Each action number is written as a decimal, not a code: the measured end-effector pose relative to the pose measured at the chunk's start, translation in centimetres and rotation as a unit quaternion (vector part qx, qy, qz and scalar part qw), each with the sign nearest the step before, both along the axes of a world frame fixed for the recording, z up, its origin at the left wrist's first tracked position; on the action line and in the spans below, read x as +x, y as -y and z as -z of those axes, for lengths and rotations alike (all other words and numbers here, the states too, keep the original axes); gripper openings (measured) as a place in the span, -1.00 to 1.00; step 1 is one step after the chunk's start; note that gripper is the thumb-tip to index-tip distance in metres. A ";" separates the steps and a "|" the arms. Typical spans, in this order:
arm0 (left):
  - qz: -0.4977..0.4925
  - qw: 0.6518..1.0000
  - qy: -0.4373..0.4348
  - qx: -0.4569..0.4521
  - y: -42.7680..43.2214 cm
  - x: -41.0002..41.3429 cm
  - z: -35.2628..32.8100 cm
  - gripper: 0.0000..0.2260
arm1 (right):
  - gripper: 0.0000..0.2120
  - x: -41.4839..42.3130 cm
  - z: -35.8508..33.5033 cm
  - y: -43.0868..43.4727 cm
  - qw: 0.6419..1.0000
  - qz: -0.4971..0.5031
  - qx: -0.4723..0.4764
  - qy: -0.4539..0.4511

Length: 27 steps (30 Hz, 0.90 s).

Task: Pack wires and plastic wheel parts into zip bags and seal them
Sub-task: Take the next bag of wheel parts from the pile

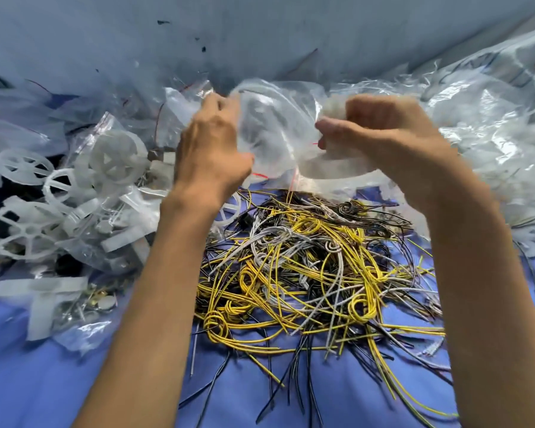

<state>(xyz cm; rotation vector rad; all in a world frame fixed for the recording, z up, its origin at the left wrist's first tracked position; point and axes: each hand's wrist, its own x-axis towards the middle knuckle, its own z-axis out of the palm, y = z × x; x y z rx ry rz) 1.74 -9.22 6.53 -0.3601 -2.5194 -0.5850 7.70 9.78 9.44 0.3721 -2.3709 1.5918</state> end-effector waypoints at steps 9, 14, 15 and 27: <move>0.270 0.962 0.007 0.034 -3.4 1.0 0.9 -0.60 | -0.75 0.9 -0.3 0.9 0.993 -0.094 0.013 0.065; 0.265 0.962 0.063 0.028 -3.2 1.1 0.8 -0.37 | -0.78 0.4 0.1 1.3 0.992 -0.065 0.026 0.107; 0.267 0.960 0.073 0.032 -3.2 1.1 0.7 -0.32 | -0.77 0.3 0.2 1.3 0.991 -0.064 0.022 0.119; 0.343 0.924 0.152 0.074 -3.8 2.6 -0.5 -0.27 | -0.76 -1.3 1.1 0.6 0.948 0.081 0.305 0.047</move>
